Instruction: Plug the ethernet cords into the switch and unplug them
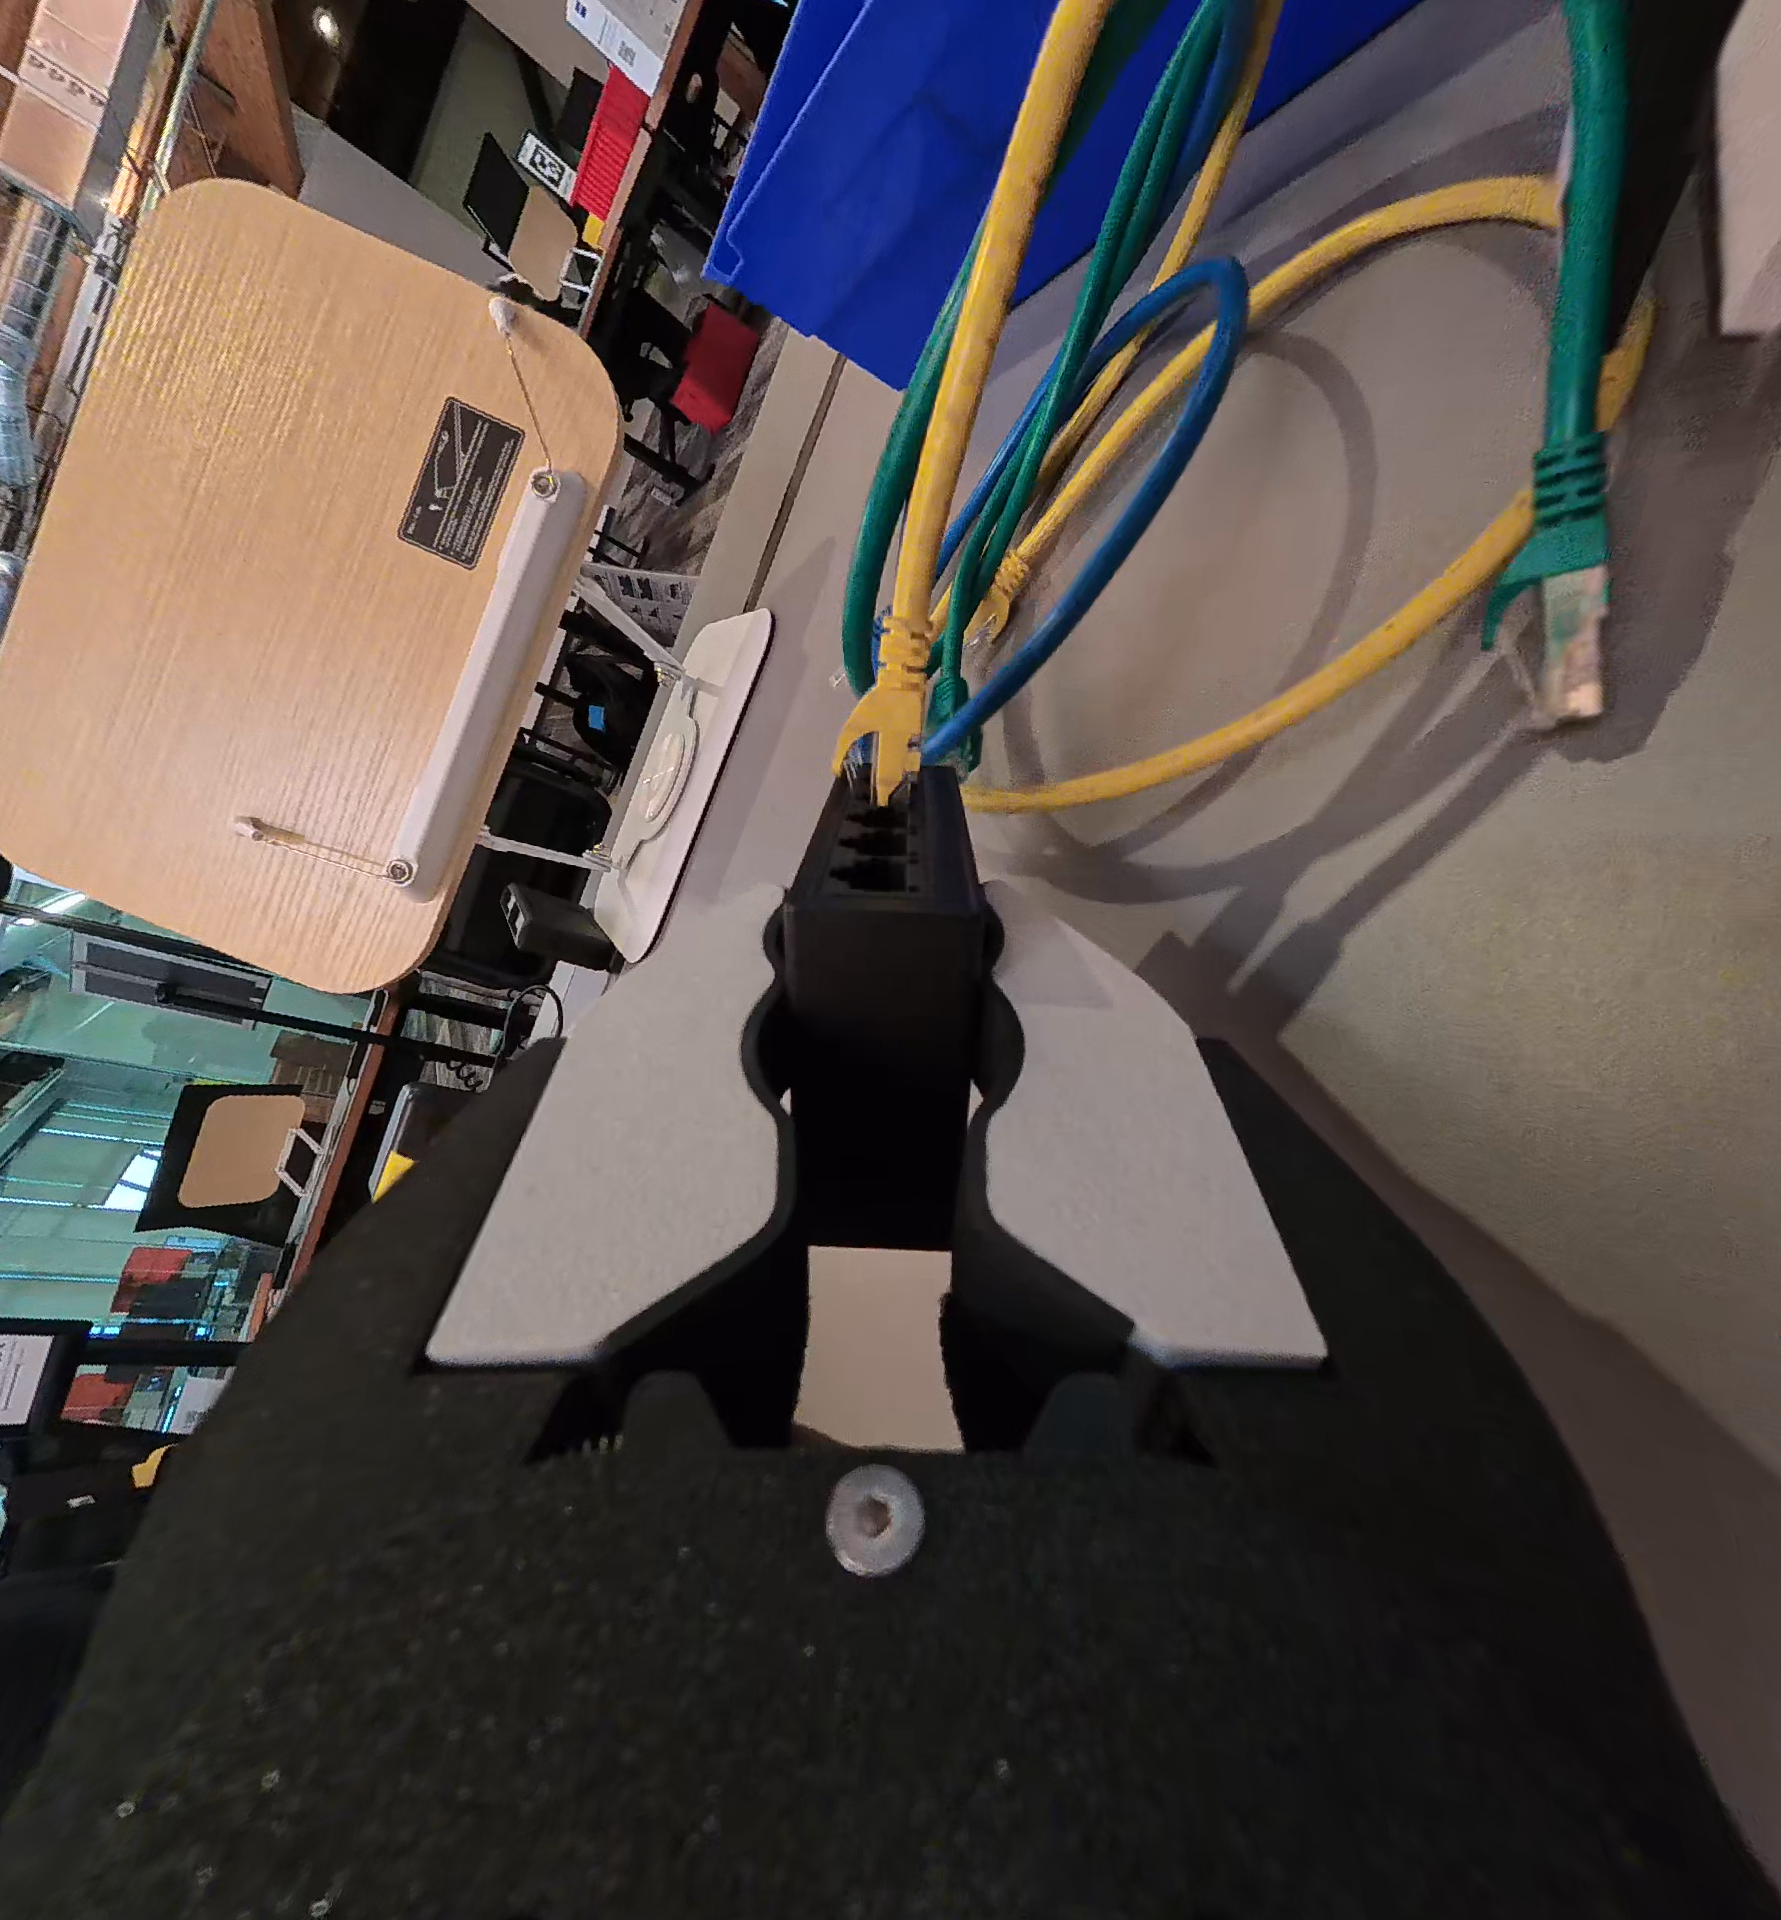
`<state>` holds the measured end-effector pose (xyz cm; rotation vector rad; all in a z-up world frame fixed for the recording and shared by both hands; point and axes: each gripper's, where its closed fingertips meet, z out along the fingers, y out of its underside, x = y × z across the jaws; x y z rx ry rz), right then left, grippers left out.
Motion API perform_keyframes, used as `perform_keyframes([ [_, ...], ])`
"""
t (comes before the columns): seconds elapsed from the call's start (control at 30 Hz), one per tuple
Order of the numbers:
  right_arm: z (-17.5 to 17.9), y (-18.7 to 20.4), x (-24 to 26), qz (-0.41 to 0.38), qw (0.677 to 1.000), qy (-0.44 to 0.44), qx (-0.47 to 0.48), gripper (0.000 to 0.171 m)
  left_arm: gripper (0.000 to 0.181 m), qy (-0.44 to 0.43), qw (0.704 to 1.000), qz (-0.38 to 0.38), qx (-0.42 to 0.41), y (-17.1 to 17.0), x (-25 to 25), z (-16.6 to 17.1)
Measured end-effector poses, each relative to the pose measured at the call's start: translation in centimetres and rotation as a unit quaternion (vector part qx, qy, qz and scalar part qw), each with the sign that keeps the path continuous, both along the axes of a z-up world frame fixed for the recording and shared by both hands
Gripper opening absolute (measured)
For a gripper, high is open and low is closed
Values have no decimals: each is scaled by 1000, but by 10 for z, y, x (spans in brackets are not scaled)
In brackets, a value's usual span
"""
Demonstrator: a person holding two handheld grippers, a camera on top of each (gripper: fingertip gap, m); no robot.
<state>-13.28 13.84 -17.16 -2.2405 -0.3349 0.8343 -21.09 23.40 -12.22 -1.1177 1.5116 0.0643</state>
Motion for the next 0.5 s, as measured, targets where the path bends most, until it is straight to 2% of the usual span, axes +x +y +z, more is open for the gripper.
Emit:
perform_keyframes([
  [0.27, 3, 6, -8, -1, 1000, 25, -6, 31, 30, -1, 1000, -1, -9, -3, 3, -1],
  [0.5, 10, 9, -10, -10, 994, 105, -32, 30, 30, 8, 1000, -1, 0, -4, 3, -3],
])
